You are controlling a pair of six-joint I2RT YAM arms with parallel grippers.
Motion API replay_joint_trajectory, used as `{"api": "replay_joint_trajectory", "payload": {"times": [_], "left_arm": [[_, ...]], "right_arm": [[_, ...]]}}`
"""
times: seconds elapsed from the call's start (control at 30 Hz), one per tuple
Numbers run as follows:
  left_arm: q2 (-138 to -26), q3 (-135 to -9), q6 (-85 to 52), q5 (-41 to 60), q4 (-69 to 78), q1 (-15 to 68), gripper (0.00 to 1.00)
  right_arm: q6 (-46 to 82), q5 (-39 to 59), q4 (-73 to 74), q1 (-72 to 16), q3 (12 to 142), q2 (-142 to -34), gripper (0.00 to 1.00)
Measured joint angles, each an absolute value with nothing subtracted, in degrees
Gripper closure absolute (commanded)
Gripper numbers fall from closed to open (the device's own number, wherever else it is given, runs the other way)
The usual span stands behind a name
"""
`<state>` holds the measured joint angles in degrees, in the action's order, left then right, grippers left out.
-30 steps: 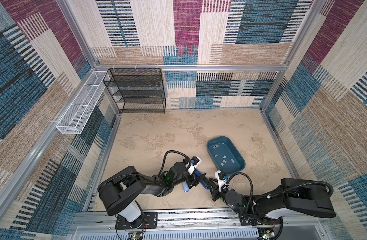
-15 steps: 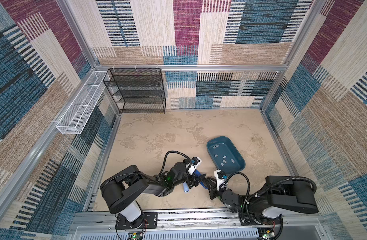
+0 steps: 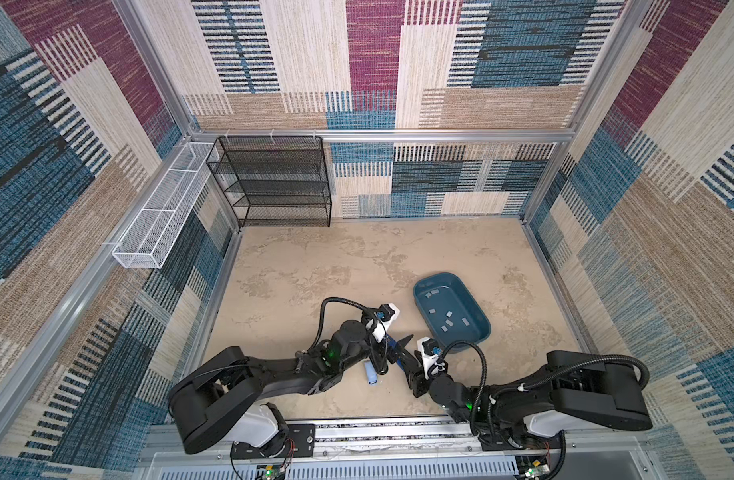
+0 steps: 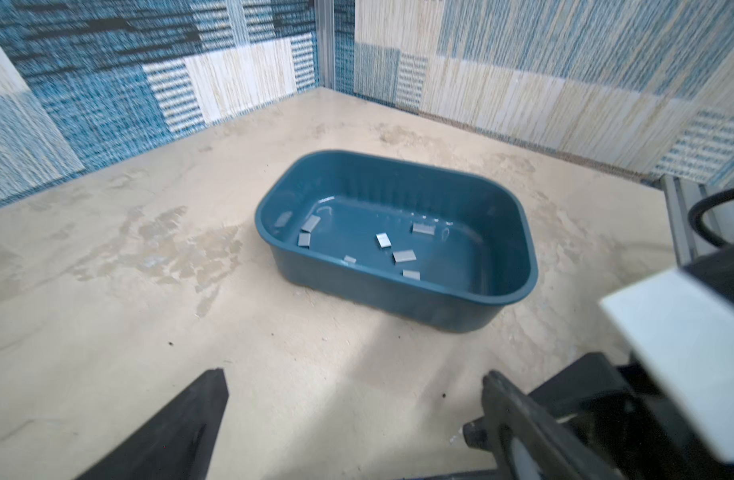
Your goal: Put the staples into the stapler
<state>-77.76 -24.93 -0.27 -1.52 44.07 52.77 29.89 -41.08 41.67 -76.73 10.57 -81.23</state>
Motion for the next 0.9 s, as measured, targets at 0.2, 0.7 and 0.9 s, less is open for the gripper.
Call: {"api": "replay_joint_trajectory", "payload": {"times": [0.2, 0.7, 0.9], "left_arm": [[-65.6, -27.6, -0.1, -9.9, 33.3, 52.8, 0.01], [-49.7, -32.0, -3.3, -35.5, 9.5, 44.0, 0.01], [-45.1, -25.9, -6.5, -34.1, 9.3, 30.7, 0.01]], "right_arm": [[30.2, -43.3, 28.9, -76.0, 17.0, -74.7, 0.1], [33.8, -34.5, 2.5, -47.2, 35.4, -59.7, 0.0], [24.5, -35.4, 13.2, -28.2, 28.5, -55.6, 0.0]]}}
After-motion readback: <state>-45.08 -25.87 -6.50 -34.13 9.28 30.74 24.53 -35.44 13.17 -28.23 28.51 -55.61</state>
